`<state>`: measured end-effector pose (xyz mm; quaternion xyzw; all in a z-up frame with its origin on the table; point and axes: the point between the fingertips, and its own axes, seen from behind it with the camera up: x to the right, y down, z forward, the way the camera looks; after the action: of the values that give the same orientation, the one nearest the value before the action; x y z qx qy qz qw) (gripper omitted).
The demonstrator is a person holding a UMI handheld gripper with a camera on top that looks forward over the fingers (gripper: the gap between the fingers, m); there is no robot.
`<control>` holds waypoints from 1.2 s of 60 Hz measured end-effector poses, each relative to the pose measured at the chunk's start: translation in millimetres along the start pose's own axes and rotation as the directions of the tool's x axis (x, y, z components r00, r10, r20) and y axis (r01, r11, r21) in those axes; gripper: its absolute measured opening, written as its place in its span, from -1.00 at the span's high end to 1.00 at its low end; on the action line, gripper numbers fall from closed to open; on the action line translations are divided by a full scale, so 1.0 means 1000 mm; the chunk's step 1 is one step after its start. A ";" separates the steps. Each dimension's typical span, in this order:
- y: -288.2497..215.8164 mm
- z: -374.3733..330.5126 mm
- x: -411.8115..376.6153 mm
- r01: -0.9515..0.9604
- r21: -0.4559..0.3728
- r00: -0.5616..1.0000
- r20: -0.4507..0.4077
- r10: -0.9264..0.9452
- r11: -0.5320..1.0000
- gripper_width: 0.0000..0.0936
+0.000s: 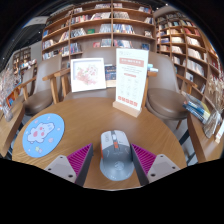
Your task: Arrange mouse
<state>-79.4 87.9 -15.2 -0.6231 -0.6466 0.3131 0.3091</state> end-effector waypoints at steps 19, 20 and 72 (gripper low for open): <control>-0.016 -0.009 -0.012 0.019 -0.001 1.000 -0.017 -0.019 1.000 0.06; -0.020 -0.012 -0.016 0.017 0.006 1.000 -0.014 -0.017 1.000 0.07; -0.022 0.016 -0.255 0.041 -0.001 0.996 0.083 -0.041 0.999 -0.05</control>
<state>-97.3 -168.1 -9.8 -0.5966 -0.6722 0.3314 0.2872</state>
